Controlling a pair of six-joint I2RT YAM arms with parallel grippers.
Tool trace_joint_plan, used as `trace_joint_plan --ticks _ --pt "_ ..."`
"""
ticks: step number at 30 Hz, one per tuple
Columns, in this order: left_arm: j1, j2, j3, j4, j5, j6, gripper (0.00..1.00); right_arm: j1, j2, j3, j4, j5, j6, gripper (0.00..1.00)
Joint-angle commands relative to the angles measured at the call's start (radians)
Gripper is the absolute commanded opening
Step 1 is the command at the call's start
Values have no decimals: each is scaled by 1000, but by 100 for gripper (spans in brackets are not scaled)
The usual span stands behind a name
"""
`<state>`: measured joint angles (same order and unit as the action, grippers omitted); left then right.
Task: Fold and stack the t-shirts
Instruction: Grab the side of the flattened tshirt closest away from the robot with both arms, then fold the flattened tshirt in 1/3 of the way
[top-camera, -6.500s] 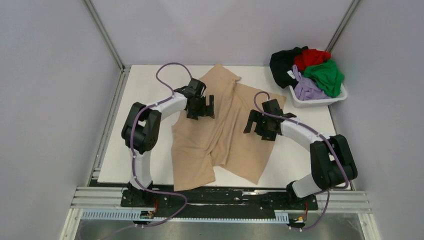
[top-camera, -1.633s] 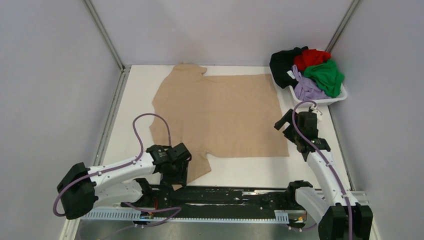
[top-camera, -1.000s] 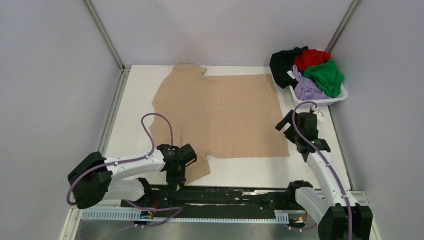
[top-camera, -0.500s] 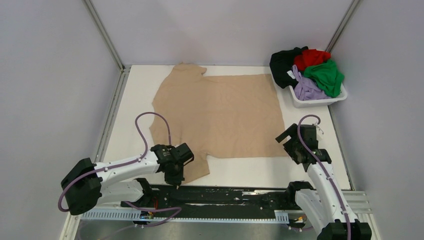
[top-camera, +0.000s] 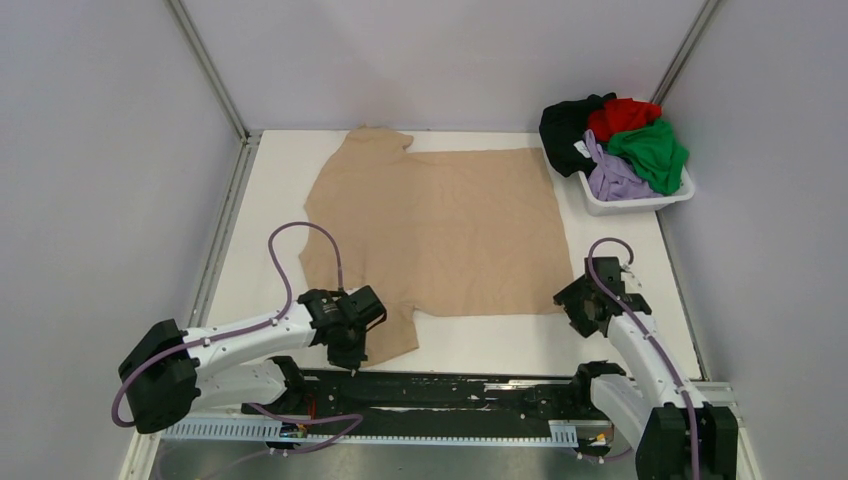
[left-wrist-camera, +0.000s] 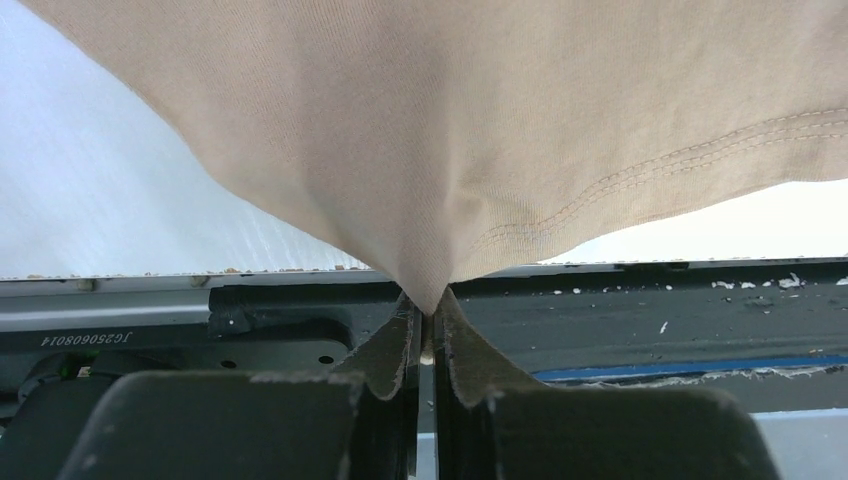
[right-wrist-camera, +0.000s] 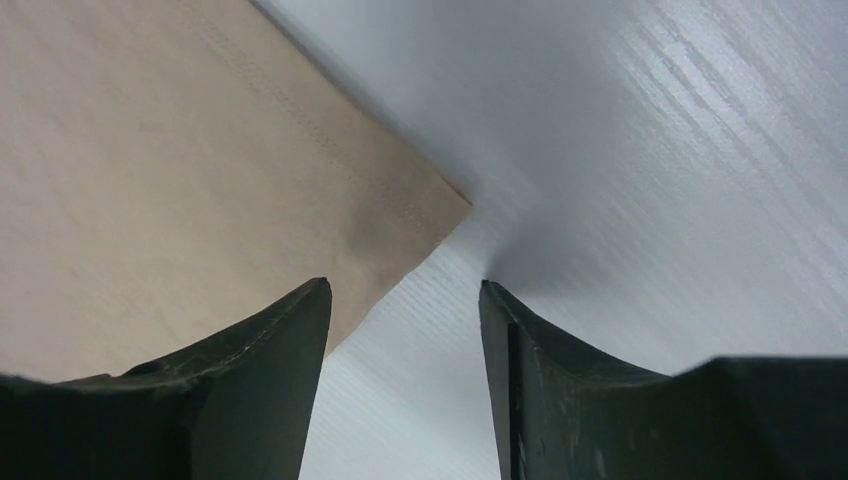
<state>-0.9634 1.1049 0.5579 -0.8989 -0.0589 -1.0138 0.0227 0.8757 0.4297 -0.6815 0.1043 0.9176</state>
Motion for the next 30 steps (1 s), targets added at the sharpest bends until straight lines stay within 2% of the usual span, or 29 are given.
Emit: trace_joint_plan --ticks 1,12,15,17,18,28,30 --pt "0 -35 29 -6 -29 16 0 -5 52 -11 102 76 18 53" --pt "1 -42 28 -6 -26 3 0 -4 193 25 204 94 -41 27" --pt "0 -47 32 -16 -23 -7 0 -4 216 39 204 90 -47 16" --pt "1 -58 30 -19 -13 -17 0 -4 217 43 201 81 -61 3" --pt "0 -66 28 -19 -10 -22 0 -4 214 49 189 75 -65 0" --pt "0 -166 19 -127 37 -87 0 -1 54 142 -167 21 20 0" --pt "0 -192 19 -157 40 -93 0 12 22 141 -189 -1 23 0"
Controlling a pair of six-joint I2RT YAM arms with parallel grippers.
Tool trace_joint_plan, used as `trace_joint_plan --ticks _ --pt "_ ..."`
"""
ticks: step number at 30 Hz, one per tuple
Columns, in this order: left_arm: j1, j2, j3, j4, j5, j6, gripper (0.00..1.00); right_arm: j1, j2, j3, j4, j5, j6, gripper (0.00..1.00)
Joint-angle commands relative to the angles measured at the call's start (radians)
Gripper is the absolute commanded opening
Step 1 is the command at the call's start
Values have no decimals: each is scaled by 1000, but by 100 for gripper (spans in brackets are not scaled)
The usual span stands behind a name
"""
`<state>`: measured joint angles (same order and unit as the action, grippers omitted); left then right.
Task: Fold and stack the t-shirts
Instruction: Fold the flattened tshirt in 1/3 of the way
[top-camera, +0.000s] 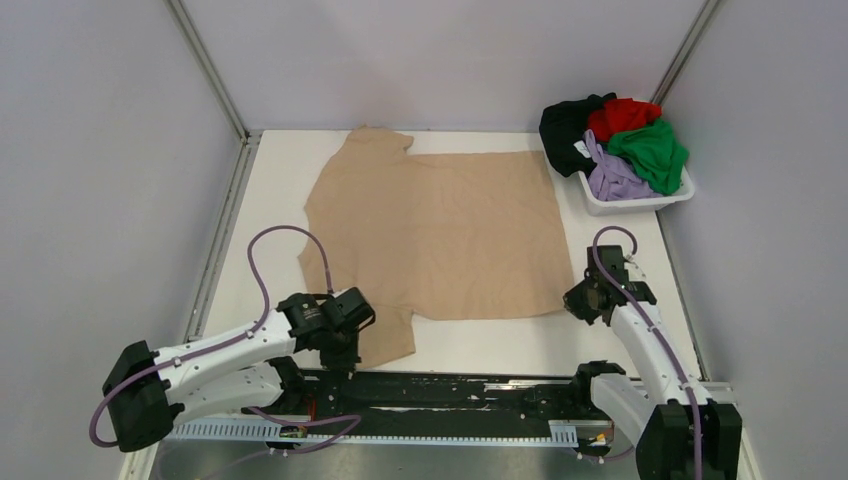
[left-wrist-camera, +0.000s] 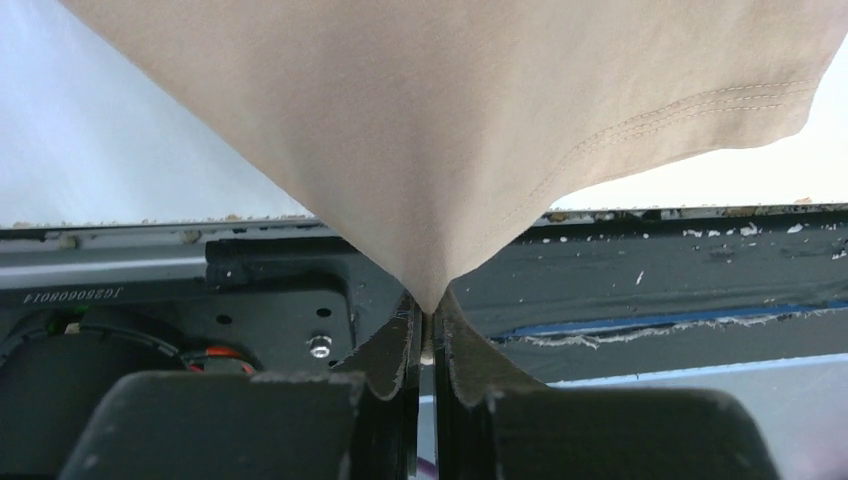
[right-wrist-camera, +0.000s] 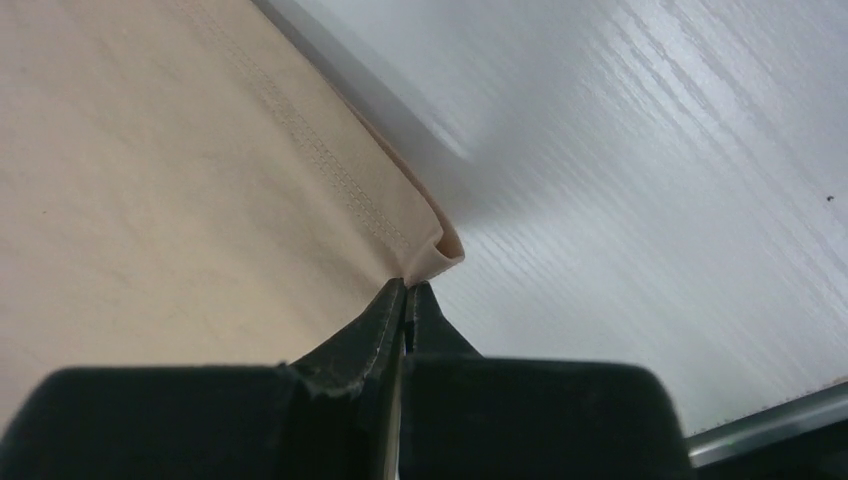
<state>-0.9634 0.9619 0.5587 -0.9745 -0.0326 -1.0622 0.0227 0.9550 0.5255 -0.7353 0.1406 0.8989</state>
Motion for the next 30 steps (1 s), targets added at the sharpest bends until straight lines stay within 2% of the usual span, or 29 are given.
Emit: trace_joint_plan --ticks 1,6,10,16,21,25,30 --pt "0 -64 18 -98 16 -47 0 21 -64 42 -134 -40 47 0" --pt "0 -104 -18 -93 84 -56 0 80 -74 45 -185 -19 111 0" --pt "1 -127 -17 -87 87 -42 0 127 -92 48 -214 19 161 0" --pt "0 -95 -1 61 88 13 0 130 -73 51 -145 4 96 0" --pt "8 5 92 125 52 95 0 129 -34 57 -63 -11 53 0" --pt "67 59 149 173 61 178 0 130 4 94 -43 5 27 0" --pt "195 119 204 229 105 273 0 129 41 152 -13 10 -4 0"
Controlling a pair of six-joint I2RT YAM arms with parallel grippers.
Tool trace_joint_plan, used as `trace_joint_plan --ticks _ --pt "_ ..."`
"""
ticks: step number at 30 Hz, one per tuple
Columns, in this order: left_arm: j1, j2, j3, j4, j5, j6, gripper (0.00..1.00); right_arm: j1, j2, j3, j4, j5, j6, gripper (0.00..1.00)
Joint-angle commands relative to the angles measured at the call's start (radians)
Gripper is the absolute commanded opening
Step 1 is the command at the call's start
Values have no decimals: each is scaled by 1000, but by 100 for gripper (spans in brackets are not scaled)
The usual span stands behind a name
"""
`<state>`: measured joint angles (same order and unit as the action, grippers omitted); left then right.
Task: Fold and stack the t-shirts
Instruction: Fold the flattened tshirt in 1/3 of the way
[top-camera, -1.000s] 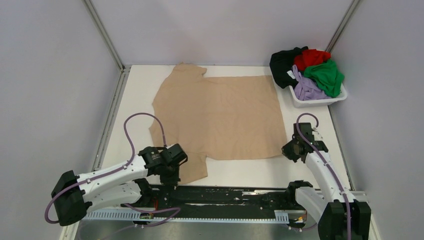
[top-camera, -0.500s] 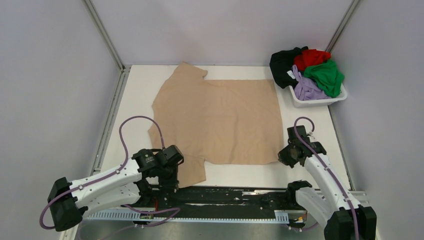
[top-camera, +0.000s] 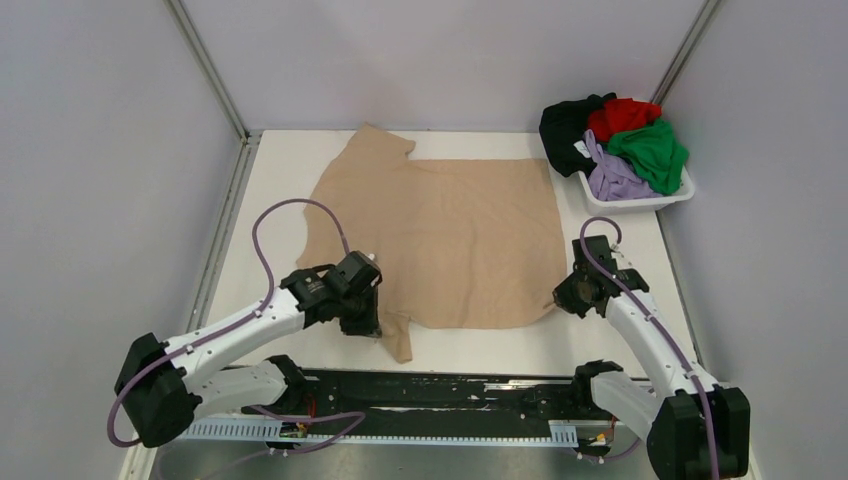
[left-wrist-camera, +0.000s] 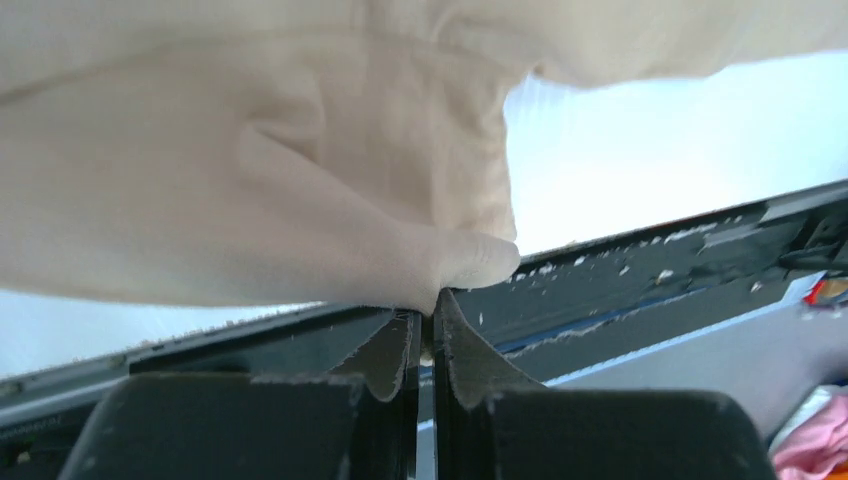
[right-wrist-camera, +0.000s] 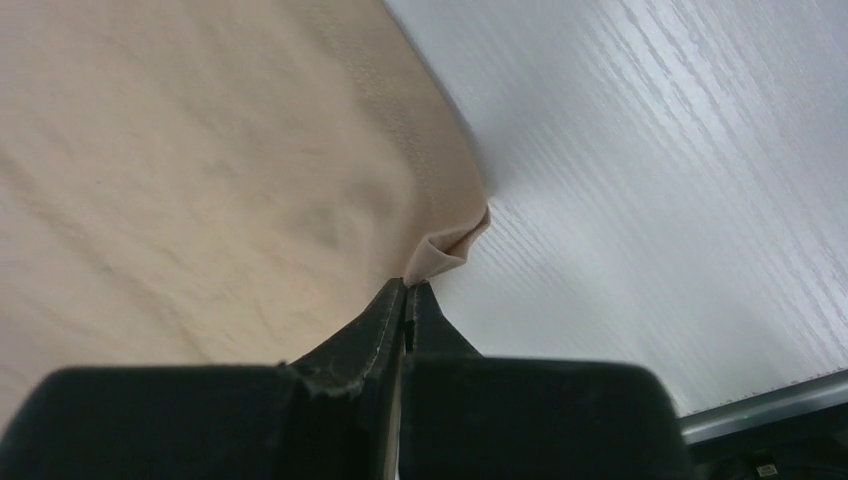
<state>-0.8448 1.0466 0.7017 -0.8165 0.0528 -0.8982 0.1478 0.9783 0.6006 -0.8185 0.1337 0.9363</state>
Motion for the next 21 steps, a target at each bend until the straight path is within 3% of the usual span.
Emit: trace_joint_plan --ticks 1,13,21 --pt "93 41 77 74 17 127 0 4 26 88 75 26 -45 0" --pt "388 151 236 142 17 205 0 -10 175 236 94 109 -113 0" --pt "494 172 323 158 -19 278 0 -34 256 320 95 116 -156 0"
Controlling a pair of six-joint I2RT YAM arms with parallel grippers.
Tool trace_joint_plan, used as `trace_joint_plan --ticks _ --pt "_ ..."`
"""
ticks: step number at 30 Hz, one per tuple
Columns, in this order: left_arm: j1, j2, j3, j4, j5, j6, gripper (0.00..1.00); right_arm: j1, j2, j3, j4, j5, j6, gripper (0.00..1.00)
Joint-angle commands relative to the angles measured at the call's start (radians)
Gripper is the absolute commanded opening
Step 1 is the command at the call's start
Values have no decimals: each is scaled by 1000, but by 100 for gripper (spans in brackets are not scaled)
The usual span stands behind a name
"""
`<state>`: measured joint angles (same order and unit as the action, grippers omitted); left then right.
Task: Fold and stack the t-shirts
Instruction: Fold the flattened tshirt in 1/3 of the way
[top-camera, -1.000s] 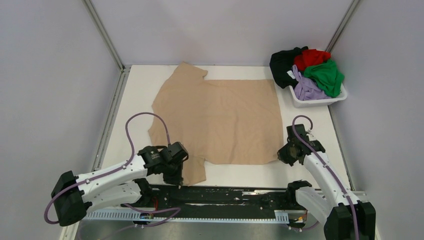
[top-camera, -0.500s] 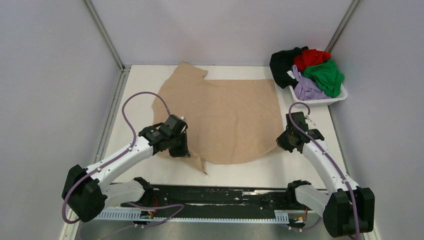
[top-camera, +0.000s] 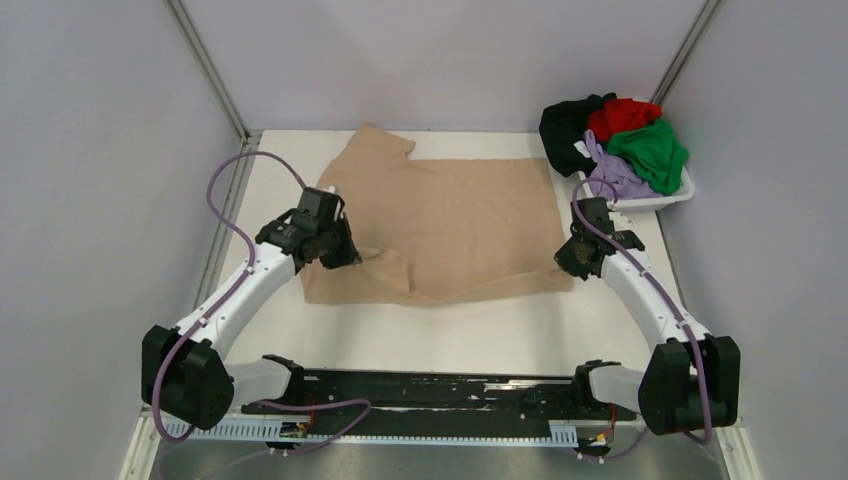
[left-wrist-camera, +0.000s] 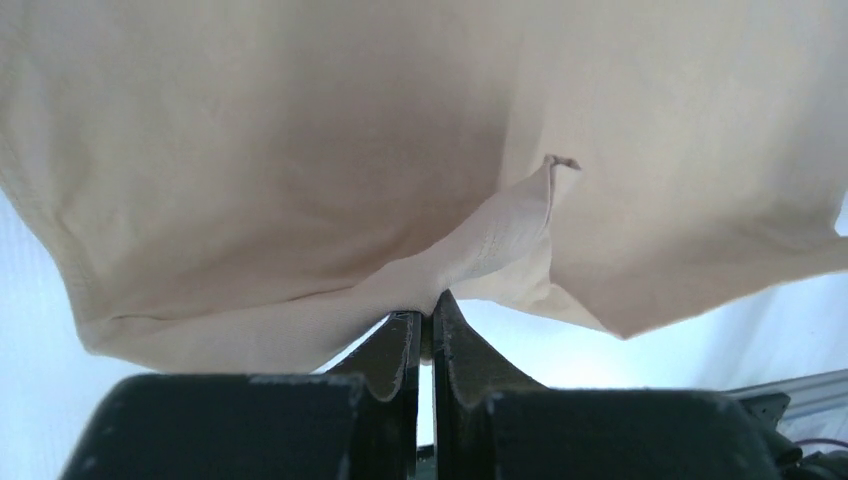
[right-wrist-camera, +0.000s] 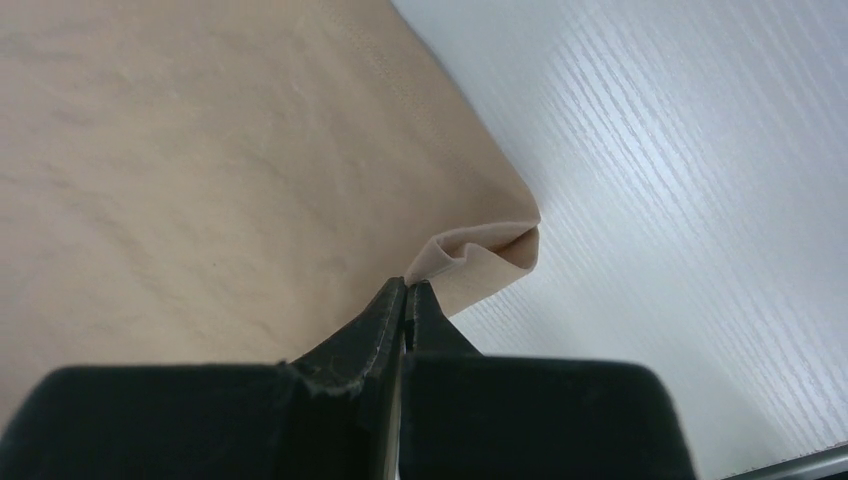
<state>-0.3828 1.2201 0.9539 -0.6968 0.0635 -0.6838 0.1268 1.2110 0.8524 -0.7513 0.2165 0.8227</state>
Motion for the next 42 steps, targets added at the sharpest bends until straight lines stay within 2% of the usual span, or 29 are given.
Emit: trace_joint_plan --ticks 1,11,24,30,36,38,39,40,41,42 --pt "37 0 85 40 -36 74 0 -15 32 78 28 32 -49 0" --pt "92 49 156 120 -60 140 0 -43 122 167 35 38 -83 0" --pt "128 186 233 207 -98 217 1 -58 249 247 101 25 -111 0" --pt "137 296 285 242 -112 246 2 -74 322 276 136 28 -110 0" --pt "164 451 363 266 -146 246 3 -86 472 345 199 45 -146 3" --pt "179 515 398 277 -124 240 16 -93 530 390 204 61 -159 5" --pt "185 560 432 282 -114 243 42 -99 559 418 203 71 -168 10" --pt "198 607 453 280 -104 244 68 -106 582 443 203 79 -177 20" --pt "205 627 506 270 -104 244 75 -114 602 473 204 84 -186 30" --pt "221 666 533 266 -104 243 87 -118 615 498 202 88 -196 43"
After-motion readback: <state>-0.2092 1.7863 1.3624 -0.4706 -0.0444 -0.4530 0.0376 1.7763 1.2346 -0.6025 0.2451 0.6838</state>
